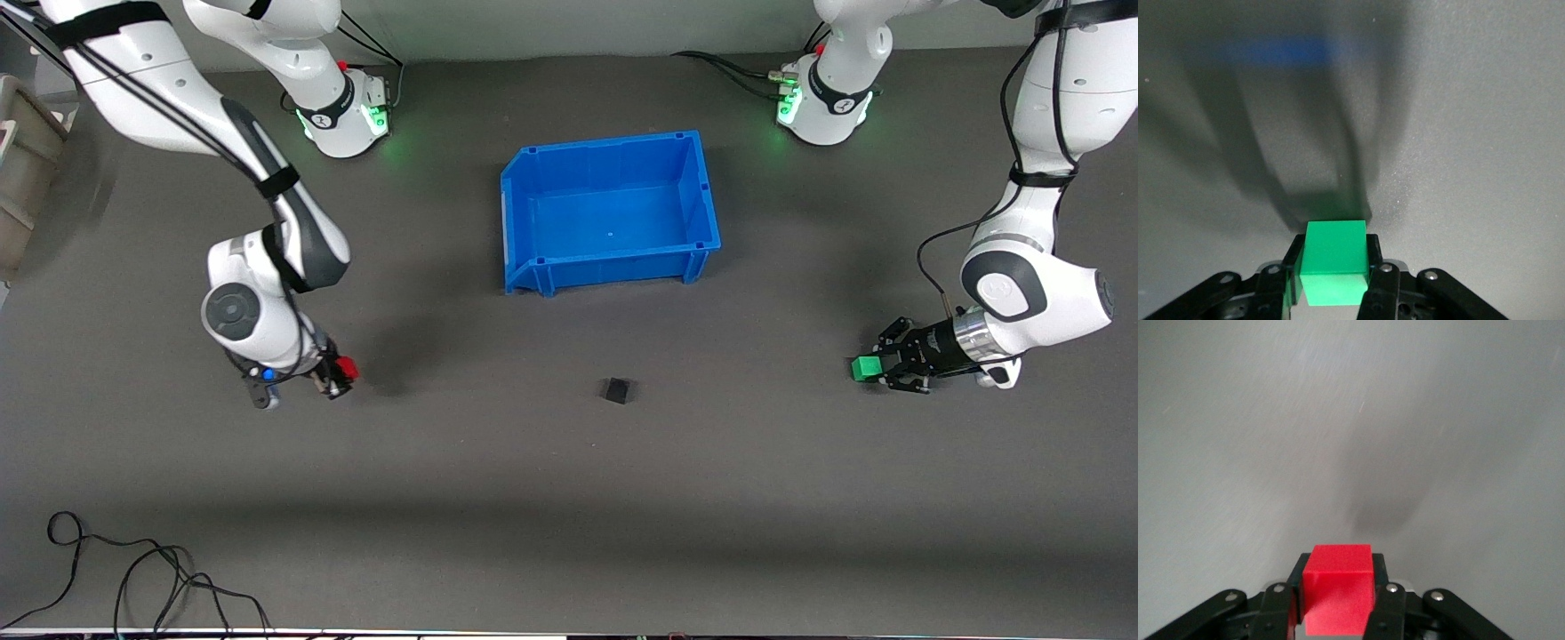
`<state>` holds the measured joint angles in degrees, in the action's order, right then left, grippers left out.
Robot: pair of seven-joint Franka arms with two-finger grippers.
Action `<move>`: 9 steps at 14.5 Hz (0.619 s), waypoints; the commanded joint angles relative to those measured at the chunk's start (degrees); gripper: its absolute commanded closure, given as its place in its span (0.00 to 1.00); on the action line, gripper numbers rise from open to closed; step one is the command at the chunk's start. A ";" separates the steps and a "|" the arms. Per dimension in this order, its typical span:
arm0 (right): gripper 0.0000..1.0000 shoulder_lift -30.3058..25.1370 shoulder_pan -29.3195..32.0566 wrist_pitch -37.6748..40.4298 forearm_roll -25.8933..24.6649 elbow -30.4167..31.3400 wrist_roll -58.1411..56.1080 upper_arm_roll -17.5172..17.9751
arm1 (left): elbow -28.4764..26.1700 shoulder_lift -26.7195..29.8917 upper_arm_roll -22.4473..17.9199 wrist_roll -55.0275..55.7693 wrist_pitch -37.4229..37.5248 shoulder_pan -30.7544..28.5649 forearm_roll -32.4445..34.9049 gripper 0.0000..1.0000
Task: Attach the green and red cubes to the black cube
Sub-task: 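Carry the red cube and green cube toward the black cube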
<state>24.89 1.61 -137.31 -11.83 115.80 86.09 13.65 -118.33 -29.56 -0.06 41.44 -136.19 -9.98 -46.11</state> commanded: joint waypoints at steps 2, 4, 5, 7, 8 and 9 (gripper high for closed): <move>0.71 1.99 -0.20 0.64 0.23 -4.78 15.81 6.71 | 0.81 1.34 -0.29 -0.04 0.40 0.49 -1.17 0.81; 0.72 5.24 -0.20 0.64 0.14 -9.17 23.29 10.85 | 2.74 1.78 0.15 2.49 0.66 1.71 -1.00 0.81; 0.72 6.82 -0.29 0.64 0.14 -11.36 26.20 12.43 | 4.66 1.52 0.15 4.77 1.79 3.38 -0.91 0.84; 0.72 9.99 -0.38 0.64 0.06 -15.58 30.60 14.81 | 7.83 1.00 0.15 8.03 3.56 7.24 -0.99 0.85; 0.73 11.75 -0.38 0.64 0.05 -18.13 32.63 16.56 | 9.06 0.91 0.15 8.83 3.56 9.43 -1.17 0.91; 0.76 13.76 -0.38 1.42 -0.38 -21.63 35.17 18.49 | 9.95 0.82 0.15 9.97 3.48 11.28 -1.26 0.95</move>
<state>32.96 0.97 -137.31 -11.81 102.31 116.52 28.85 -110.54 -28.72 0.99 48.47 -133.48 -3.15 -46.48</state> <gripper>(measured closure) 0.612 0.634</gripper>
